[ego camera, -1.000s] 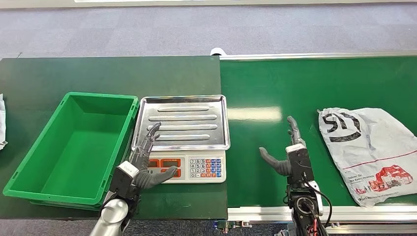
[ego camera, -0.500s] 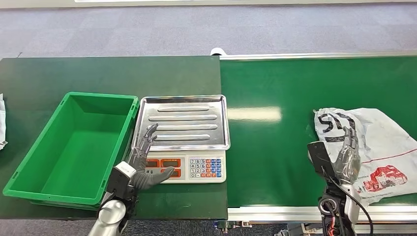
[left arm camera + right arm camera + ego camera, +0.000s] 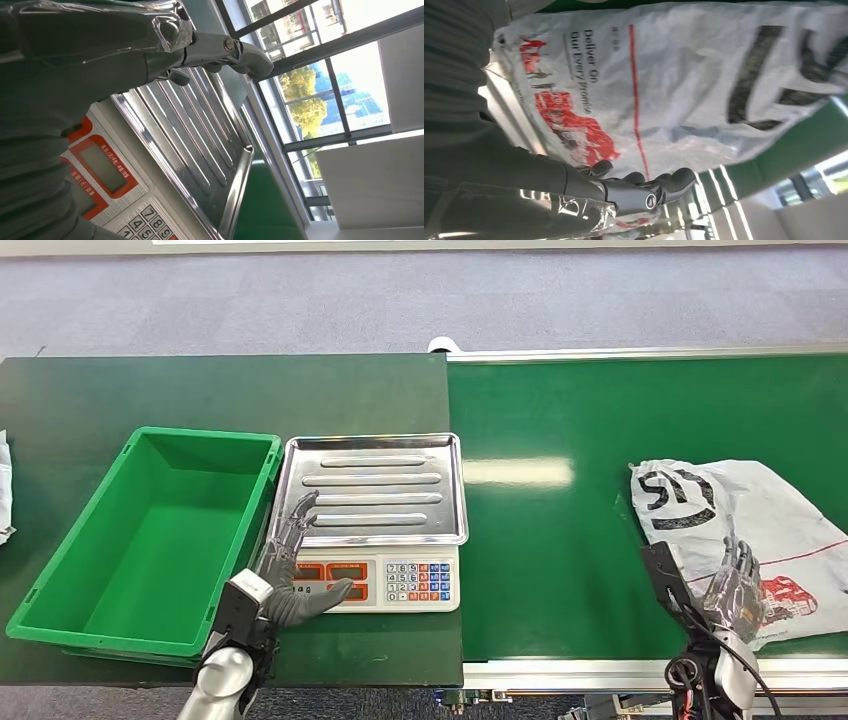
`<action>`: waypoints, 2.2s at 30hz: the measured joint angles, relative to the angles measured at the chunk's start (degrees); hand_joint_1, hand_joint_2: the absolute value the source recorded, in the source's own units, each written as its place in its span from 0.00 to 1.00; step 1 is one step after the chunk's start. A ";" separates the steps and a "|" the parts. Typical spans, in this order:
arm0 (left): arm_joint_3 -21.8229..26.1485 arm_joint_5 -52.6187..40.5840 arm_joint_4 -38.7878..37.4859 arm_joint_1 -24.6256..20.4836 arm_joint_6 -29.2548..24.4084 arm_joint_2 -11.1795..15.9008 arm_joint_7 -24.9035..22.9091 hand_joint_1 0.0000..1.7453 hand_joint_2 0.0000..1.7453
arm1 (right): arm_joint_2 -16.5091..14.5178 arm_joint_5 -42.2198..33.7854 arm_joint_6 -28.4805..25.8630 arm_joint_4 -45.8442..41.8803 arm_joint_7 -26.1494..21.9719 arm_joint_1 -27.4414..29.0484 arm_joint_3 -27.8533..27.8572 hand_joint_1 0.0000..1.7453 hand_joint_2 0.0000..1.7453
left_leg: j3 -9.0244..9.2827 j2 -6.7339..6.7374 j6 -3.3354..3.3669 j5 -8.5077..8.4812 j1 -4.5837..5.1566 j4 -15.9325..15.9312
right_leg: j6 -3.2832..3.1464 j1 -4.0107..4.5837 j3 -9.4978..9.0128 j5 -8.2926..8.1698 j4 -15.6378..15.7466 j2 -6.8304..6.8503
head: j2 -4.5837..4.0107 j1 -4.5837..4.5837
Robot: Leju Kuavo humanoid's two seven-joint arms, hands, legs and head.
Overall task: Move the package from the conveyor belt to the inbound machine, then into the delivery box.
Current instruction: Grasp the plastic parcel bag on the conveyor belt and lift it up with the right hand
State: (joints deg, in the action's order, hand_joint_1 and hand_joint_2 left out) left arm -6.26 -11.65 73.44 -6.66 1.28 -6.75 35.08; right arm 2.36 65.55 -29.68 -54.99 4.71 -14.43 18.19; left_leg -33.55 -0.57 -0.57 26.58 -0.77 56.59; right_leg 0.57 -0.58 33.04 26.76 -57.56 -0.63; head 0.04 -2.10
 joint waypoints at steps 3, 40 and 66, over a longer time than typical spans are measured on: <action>0.50 -0.33 0.50 0.36 0.49 -0.07 -0.04 0.00 1.00 | 0.02 4.46 4.19 1.83 5.18 -0.34 2.18 0.00 1.00 | 0.00 -0.01 0.00 0.00 0.01 0.00 | 0.00 -0.02 0.00 0.00 0.00 0.00 | 0.00 0.01; 4.76 -3.03 2.93 1.14 1.92 -1.85 -1.78 0.00 1.00 | -2.07 8.14 16.63 6.47 8.48 -5.63 11.06 1.00 1.00 | 0.08 0.00 0.01 0.00 0.00 0.00 | 0.01 0.00 -0.08 0.00 0.01 0.01 | 0.00 -0.01; 6.32 -1.85 5.39 3.32 2.47 -2.41 -0.16 0.00 1.00 | -7.93 -26.25 8.31 -11.81 -25.31 -2.65 7.94 1.00 1.00 | 0.03 -0.01 0.00 0.00 0.00 0.00 | 0.02 0.00 -0.03 0.02 0.00 0.02 | 0.00 0.01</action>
State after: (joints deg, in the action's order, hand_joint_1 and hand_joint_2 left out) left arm 0.06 -13.50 78.84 -3.34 3.75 -9.16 34.92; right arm -5.57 39.30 -21.37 -66.80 -20.60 -17.08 26.13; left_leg -33.52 -0.58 -0.57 26.58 -0.77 56.59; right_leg 0.59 -0.58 33.02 26.78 -57.55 -0.60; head 0.04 -2.10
